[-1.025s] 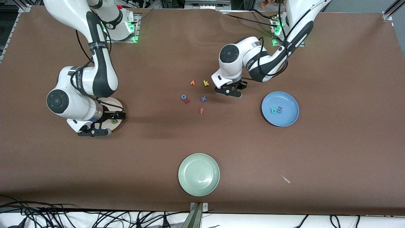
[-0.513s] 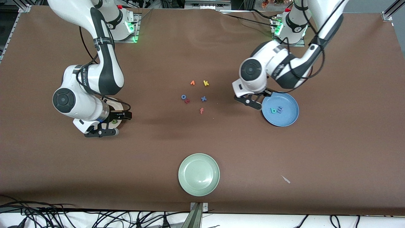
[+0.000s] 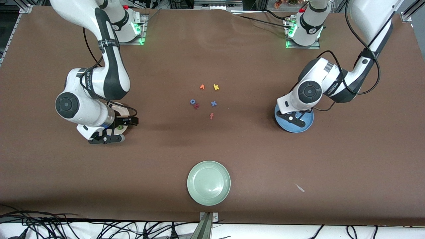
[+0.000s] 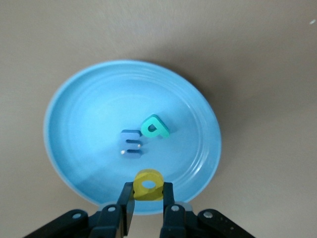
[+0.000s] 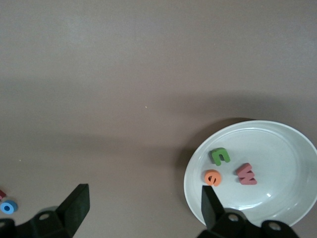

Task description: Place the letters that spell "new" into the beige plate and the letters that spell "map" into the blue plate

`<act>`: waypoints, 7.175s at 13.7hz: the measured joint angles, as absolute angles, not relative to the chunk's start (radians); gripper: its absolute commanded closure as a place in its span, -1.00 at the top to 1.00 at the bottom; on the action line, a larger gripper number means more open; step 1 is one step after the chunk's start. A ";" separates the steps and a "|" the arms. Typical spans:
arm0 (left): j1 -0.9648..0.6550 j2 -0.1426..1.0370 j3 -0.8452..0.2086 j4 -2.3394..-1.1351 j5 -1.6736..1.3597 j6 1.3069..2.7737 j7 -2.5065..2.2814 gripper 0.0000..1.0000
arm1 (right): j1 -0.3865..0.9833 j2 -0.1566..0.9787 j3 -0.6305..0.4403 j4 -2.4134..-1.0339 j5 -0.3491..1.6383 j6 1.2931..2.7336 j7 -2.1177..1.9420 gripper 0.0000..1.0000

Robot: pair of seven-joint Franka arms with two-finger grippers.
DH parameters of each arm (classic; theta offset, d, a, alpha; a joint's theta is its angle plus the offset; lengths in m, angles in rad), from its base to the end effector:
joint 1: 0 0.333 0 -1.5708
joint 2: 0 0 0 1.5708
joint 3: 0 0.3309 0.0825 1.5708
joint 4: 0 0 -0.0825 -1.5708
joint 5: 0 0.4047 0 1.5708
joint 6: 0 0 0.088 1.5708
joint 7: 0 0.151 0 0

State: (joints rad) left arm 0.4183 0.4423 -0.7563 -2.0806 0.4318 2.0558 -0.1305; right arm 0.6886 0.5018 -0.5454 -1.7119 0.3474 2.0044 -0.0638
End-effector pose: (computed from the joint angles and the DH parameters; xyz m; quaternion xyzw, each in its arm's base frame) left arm 0.5302 -0.1573 0.1999 -0.9604 0.2323 0.1434 0.0551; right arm 0.6498 0.1536 0.2806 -0.9970 -0.0391 0.0624 0.0222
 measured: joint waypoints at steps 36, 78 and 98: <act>-0.031 -0.010 -0.104 -1.646 0.039 1.580 -0.130 1.00 | 0.183 0.120 -0.129 -1.581 -0.014 1.504 -0.048 1.00; -0.035 -0.010 -0.104 -1.646 0.039 1.583 -0.130 1.00 | 0.184 0.109 -0.088 -1.590 -0.035 1.507 0.005 1.00; -0.035 -0.010 -0.104 -1.646 0.039 1.583 -0.130 1.00 | 0.185 0.109 -0.077 -1.590 -0.035 1.504 0.005 1.00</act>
